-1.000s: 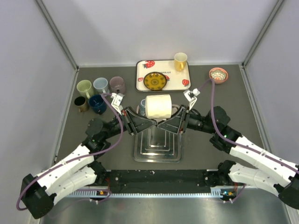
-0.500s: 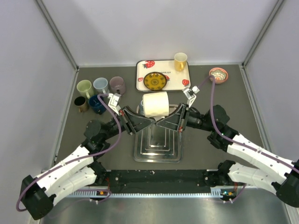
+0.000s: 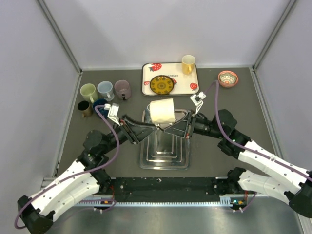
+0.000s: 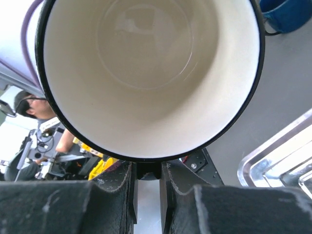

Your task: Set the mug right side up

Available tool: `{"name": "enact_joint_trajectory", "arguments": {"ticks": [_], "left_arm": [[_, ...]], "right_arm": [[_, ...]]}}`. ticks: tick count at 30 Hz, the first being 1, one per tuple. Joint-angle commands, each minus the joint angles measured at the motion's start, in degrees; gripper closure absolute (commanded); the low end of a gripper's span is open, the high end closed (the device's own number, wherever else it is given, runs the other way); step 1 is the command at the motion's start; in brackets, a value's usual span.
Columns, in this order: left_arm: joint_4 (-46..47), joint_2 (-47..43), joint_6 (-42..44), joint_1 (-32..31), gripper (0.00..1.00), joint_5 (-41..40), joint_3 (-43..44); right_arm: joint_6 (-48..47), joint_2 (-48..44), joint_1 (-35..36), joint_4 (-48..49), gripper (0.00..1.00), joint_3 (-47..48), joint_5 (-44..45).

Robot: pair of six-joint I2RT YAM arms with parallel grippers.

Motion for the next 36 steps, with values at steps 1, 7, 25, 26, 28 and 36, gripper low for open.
{"name": "enact_joint_trajectory", "arguments": {"ticks": [1, 7, 25, 26, 28, 36], "left_arm": [[-8.3, -3.7, 6.3, -0.1, 0.54, -7.9, 4.1], [-34.1, -8.9, 13.0, -0.1, 0.53, -26.1, 11.0], [-72.1, -11.4, 1.0, -0.1, 0.57, -71.3, 23.1], [-72.5, -11.4, 0.6, -0.1, 0.57, -72.2, 23.7], [-73.5, -11.6, 0.4, -0.1, 0.58, -73.0, 24.2], [-73.9, -12.7, 0.4, -0.1, 0.59, -74.9, 23.9]], "right_arm": [[-5.0, -2.5, -0.7, 0.7, 1.0, 6.7, 2.1], [-19.7, 3.3, 2.7, -24.9, 1.0, 22.4, 12.8], [-31.3, 49.3, 11.9, -55.1, 1.0, 68.3, 32.3], [-31.2, 50.8, 11.9, -55.5, 1.0, 69.8, 32.3], [-31.0, 56.0, 11.9, -57.3, 1.0, 74.5, 32.6], [-29.9, 70.4, 11.9, -61.1, 1.0, 88.0, 32.3]]}}
